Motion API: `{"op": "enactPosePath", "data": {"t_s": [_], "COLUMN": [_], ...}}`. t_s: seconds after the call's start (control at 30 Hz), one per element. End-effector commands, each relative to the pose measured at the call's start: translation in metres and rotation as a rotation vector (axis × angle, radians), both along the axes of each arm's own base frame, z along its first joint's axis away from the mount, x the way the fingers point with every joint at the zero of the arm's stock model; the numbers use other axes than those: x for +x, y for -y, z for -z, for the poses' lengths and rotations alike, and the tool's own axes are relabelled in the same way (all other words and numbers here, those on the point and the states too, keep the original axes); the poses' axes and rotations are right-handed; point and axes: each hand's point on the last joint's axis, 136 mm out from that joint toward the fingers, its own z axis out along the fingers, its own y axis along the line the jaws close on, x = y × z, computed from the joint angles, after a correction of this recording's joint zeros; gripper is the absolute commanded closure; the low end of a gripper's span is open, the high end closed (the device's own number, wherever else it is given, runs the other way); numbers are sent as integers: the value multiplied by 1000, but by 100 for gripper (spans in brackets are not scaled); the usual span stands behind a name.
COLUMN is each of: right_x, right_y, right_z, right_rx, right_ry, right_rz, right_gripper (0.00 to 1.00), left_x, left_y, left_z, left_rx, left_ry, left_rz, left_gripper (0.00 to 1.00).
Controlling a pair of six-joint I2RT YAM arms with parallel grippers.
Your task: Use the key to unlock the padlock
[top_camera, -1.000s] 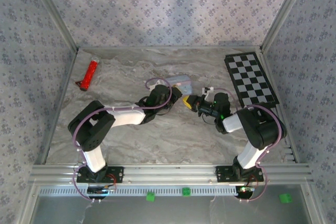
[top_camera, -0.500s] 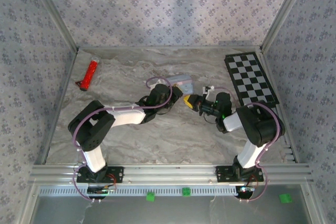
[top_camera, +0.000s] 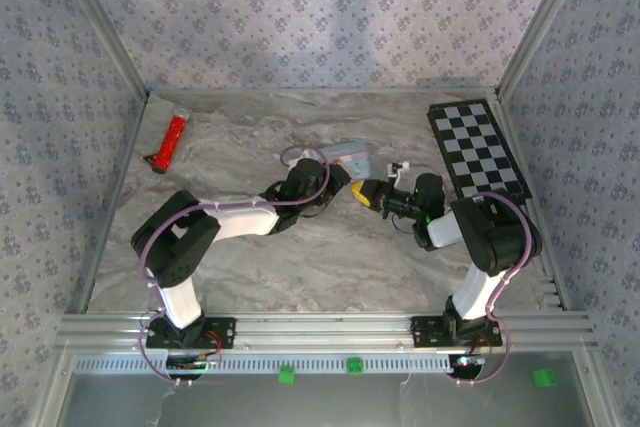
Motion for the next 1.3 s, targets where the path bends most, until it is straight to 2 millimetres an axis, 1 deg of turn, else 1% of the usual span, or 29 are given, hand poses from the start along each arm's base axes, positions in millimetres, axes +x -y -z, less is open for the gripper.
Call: {"op": "enactPosePath", "data": {"t_s": [0.0, 0.03, 0.07, 0.2, 0.27, 0.33, 0.43, 0.47, 0.5, 0.53, 0.63, 0.67, 0.7, 0.73, 0.83, 0.87, 0.9, 1.0, 1.03, 1.07, 1.1, 1.17, 1.2, 1.23, 1.27], "right_x": [34, 33, 34, 52, 57, 56, 44, 41, 41, 42, 57, 61, 63, 62, 51, 50, 50, 67, 70, 71, 69, 58, 53, 52, 54], "right_y": [-13, -15, -11, 21, 26, 17, -8, -13, -14, -10, 18, 24, 25, 20, -8, -10, -6, 33, 37, 34, 24, -5, -15, -16, -11], "right_z": [-54, -54, -53, -41, -42, -45, -52, -54, -55, -54, -47, -47, -49, -52, -55, -54, -54, -45, -48, -55, -60, -65, -66, -66, -65], "right_rx": [34, 23, 11, 12, 51, 68, 37, 21, 7, -5, -9, 11, 31, 45, 15, -2, -15, -28, -2, 32, 50, 34, 18, 10, 8], "right_ry": [196, 199, 201, 174, 166, 166, 195, 207, 214, 215, 188, 185, 185, 188, 204, 208, 213, 184, 185, 195, 202, 216, 224, 226, 224], "right_rz": [102, 98, 106, 176, 185, 165, 110, 99, 97, 107, 169, 182, 184, 173, 113, 111, 122, 219, 229, 221, 199, 131, 110, 110, 125], "right_gripper": [100, 100, 100, 100, 100, 100, 100, 100, 100, 100, 100, 100, 100, 100, 100, 100, 100, 100, 100, 100, 100, 100, 100, 100, 100], "left_x": [-118, -119, -118, -121, -123, -125, -126, -126, -127, -127, -131, -132, -133, -134, -135, -135, -135, -139, -140, -140, -141, -142, -141, -141, -142], "left_y": [91, 92, 92, 94, 94, 95, 96, 97, 98, 99, 101, 102, 103, 103, 106, 107, 107, 106, 107, 108, 109, 111, 113, 113, 113], "left_z": [-51, -51, -50, -50, -49, -49, -46, -45, -45, -45, -45, -45, -45, -45, -45, -45, -45, -43, -43, -42, -41, -40, -40, -40, -39], "left_rx": [-180, -179, -177, -176, -175, -173, -169, -168, -168, -168, -166, -165, -166, -165, -168, -169, -170, -163, -161, -159, -159, -165, -169, -172, -173], "left_ry": [10, 9, 7, 3, 3, 0, -6, -9, -11, -12, -13, -11, -10, -10, -10, -11, -13, -17, -17, -19, -21, -25, -25, -25, -28], "left_rz": [547, 549, 549, 559, 564, 568, 573, 576, 579, 580, 591, 594, 598, 601, 605, 606, 608, 614, 618, 620, 622, 626, 627, 627, 627], "left_gripper": [100, 100, 100, 100, 100, 100, 100, 100, 100, 100, 100, 100, 100, 100, 100, 100, 100, 100, 100, 100, 100, 100, 100, 100, 100]}}
